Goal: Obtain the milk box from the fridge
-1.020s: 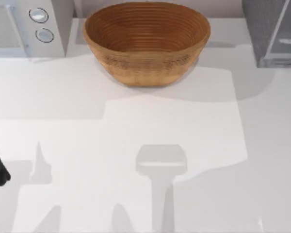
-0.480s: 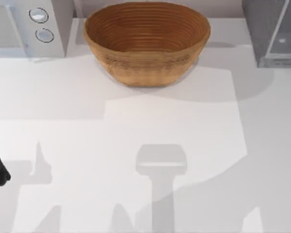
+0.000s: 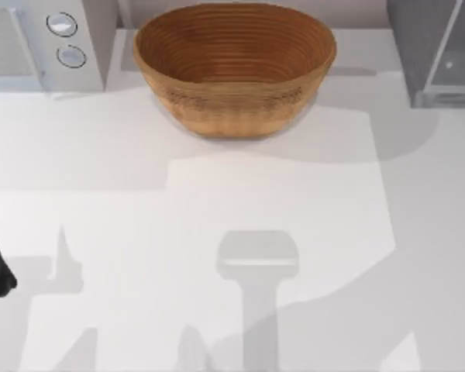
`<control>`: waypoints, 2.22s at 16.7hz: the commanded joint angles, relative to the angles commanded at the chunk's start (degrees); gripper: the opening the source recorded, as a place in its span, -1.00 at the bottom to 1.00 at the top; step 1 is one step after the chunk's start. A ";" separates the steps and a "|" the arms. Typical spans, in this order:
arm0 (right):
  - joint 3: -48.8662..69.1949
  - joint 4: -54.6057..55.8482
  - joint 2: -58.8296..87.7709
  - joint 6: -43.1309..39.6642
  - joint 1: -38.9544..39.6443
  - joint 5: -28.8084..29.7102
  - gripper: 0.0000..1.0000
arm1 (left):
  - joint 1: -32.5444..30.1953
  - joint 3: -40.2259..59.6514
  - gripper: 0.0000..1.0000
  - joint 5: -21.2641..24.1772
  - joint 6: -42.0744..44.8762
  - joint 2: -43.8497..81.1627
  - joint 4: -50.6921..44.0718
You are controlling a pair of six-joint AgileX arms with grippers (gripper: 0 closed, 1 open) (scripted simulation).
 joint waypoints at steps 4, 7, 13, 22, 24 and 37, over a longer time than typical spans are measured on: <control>-10.32 4.83 -5.11 0.12 -1.34 -1.29 -1.00 | 0.00 0.00 1.00 0.00 0.00 0.00 0.00; -19.58 8.78 -9.35 0.13 -2.45 -2.44 -1.00 | 0.00 0.00 1.00 0.00 0.00 0.00 0.00; -24.61 11.85 -12.23 0.09 -3.26 -3.29 -1.00 | 0.00 0.00 1.00 0.00 0.00 0.00 0.00; -30.05 2.59 -28.62 -0.05 -0.34 -1.06 -1.00 | 0.00 0.00 1.00 0.00 0.00 0.00 0.00; -33.84 -3.08 -38.75 -0.05 0.98 0.22 -1.00 | 0.00 0.00 1.00 0.00 0.00 0.00 0.00; -66.38 -50.70 -117.42 0.06 11.94 10.17 -1.00 | 0.00 0.00 1.00 0.00 0.00 0.00 0.00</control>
